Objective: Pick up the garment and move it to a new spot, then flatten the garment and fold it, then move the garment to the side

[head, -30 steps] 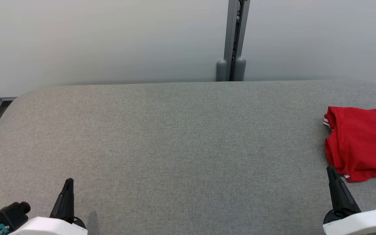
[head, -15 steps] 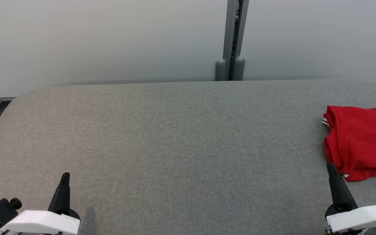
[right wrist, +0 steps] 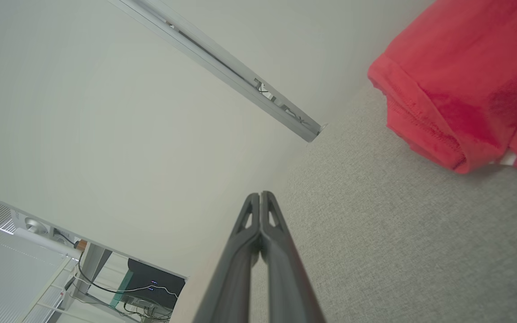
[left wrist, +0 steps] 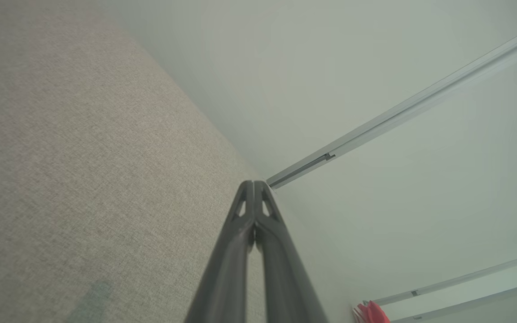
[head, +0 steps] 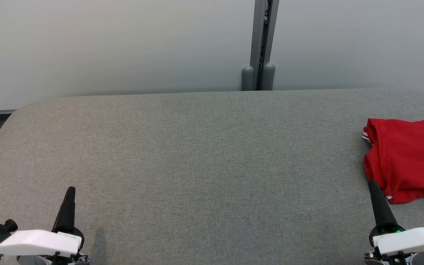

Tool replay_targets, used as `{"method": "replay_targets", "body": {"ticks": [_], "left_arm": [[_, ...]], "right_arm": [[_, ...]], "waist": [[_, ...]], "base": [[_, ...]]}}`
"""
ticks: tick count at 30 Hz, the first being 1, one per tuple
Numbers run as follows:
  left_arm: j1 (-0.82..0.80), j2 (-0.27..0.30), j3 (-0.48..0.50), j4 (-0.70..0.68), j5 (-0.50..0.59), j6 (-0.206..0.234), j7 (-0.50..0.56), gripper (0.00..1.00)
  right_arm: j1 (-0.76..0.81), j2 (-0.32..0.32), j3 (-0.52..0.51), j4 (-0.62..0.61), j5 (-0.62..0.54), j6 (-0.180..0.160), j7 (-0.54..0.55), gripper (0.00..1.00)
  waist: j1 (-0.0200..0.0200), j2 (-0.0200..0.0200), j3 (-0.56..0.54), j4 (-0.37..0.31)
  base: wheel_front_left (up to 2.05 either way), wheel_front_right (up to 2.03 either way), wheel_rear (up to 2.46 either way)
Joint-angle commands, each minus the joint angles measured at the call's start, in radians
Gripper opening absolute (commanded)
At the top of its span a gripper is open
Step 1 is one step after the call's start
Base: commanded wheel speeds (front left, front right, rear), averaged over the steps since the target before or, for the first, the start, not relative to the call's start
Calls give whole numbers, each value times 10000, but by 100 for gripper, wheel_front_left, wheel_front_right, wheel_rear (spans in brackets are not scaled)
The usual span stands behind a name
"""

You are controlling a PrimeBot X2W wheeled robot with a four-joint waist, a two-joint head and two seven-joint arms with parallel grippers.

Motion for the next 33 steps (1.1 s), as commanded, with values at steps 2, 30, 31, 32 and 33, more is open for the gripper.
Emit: {"method": "replay_targets", "body": {"ticks": [2,30,31,32,33], "left_arm": [[-294,-3,170,-20,-295,-134,88,0],[-773,-495,1043,416,-2423,-638,921,0],[-794,-514,1072,431,-2498,-656,952,0],[-819,-530,1097,441,-2564,-670,963,0],[-843,-549,1126,456,-2616,-686,996,0]], "right_arm": [[-294,-83,18,-38,375,4,28,0],[-780,-61,65,524,3088,4,199,0],[-795,-61,66,536,3179,4,207,0],[-810,-60,66,552,3261,4,215,0],[-824,-59,68,568,3346,4,222,0]], "waist": [[0,-1,3,-5],[0,-1,40,-78],[0,-1,42,-81],[0,-1,43,-84],[0,-1,44,-86]], "base": [[0,0,0],[0,0,0],[0,0,0],[0,0,0],[0,0,0]]}}
